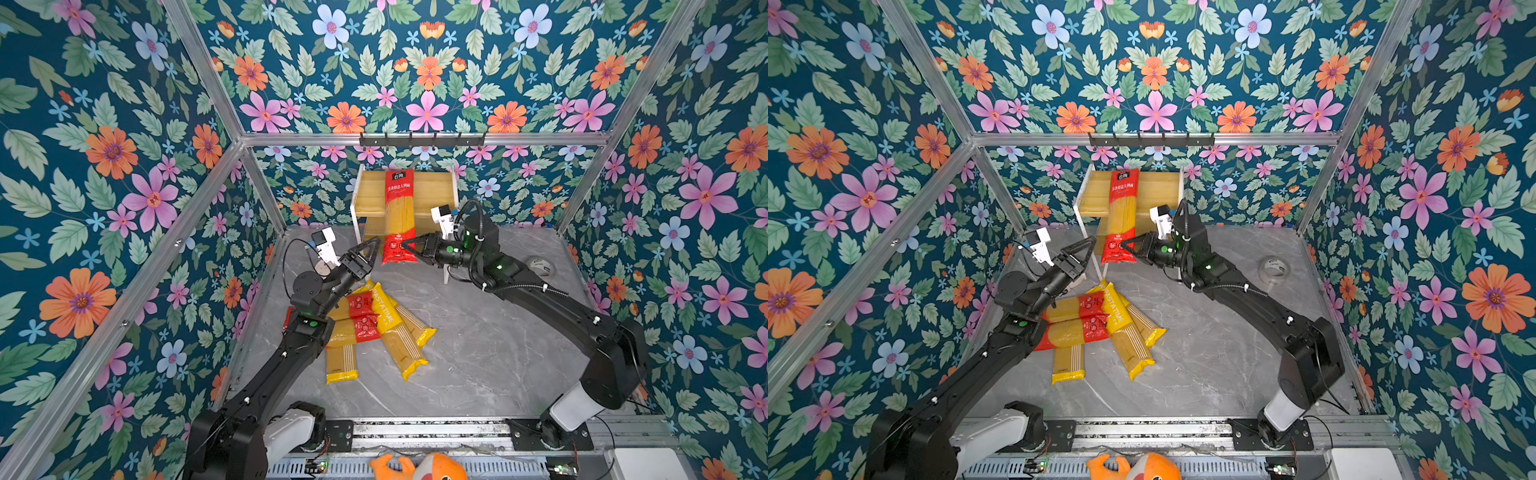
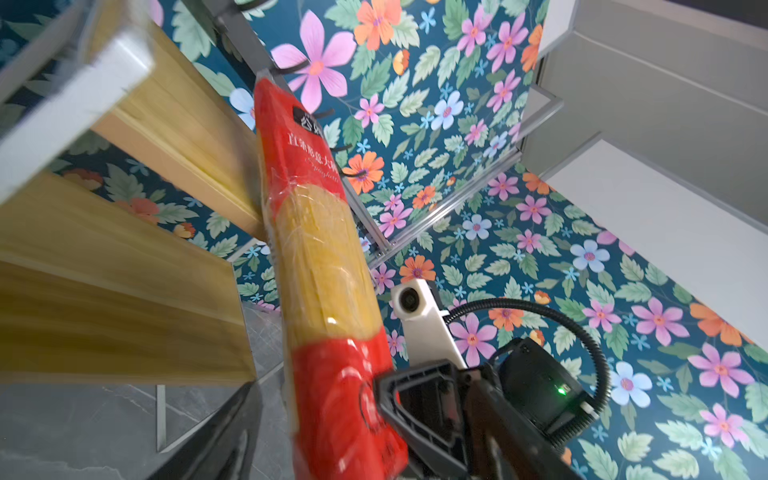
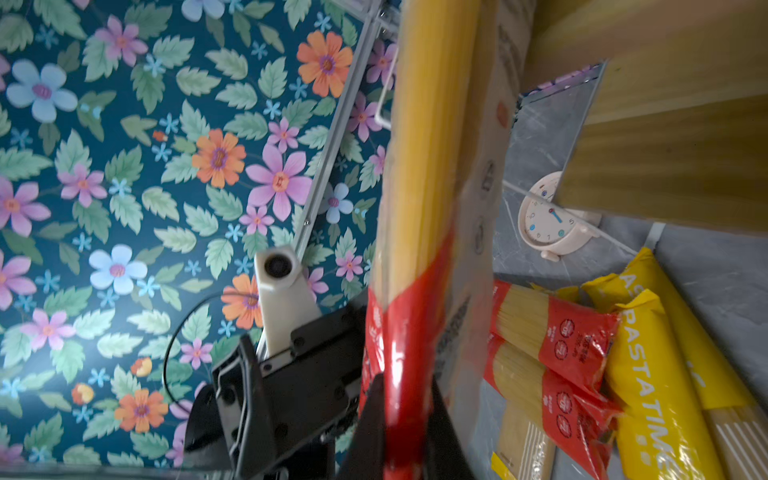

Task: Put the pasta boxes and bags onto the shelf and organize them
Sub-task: 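Carry the upright red pack with both grippers toward the wooden shelf, then lean the red pack on the shelf with the left gripper while the right withdraws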

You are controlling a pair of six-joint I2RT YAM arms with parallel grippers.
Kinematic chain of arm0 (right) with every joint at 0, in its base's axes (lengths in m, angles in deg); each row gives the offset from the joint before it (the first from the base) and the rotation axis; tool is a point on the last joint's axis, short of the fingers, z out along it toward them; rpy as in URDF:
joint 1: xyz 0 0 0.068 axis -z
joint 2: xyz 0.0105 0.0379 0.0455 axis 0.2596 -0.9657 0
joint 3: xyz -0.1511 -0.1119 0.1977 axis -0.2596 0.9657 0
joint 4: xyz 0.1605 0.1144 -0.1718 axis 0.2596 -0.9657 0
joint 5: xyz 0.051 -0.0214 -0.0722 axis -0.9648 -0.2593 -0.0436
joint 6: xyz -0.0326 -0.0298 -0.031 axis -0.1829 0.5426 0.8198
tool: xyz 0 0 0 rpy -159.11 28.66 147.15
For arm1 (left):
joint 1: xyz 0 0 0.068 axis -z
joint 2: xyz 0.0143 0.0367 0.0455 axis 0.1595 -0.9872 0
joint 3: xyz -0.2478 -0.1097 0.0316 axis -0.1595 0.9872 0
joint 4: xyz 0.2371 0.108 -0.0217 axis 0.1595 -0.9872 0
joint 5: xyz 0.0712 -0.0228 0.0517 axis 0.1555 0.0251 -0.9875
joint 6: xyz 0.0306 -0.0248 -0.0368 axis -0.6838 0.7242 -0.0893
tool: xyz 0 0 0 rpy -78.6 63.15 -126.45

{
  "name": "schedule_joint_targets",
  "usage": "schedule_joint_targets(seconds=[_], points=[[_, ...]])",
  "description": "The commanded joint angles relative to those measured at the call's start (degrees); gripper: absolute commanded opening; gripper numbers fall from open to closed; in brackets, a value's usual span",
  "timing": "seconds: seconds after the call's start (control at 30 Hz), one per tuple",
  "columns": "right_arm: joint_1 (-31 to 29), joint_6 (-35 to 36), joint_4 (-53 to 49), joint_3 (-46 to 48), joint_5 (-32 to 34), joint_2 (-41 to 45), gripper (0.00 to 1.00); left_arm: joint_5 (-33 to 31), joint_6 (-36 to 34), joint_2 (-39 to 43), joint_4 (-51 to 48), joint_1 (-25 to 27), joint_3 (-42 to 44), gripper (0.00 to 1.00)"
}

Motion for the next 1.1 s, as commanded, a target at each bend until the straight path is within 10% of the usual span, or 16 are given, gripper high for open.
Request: schedule_joint_targets(seconds=[0.0,0.27,0.5,1.07], points=[[0.2,-4.6,1.7,-5.9,1.4,-3.7,0.0,-4.0,-1.6,3.8,-9.2,-0.6,0.0,0.81],[0.2,-9.7,-0.3,-17.0,3.2,-11.4,0.01,-7.3,-0.8,7.0,-13.9,-0.6,-0.2,0.87],[-0.1,-9.6,-5.0,-24.5,1.8,-15.6,0.3,-7.7,1.8,3.6,-10.1,-0.2,-1.5,0.89],[0.5,-1.9,-3.8,0.4,3.4,3.4,0.55,-10.3,5.4,-14.3,-3.5,5.3,-11.9,0.84]])
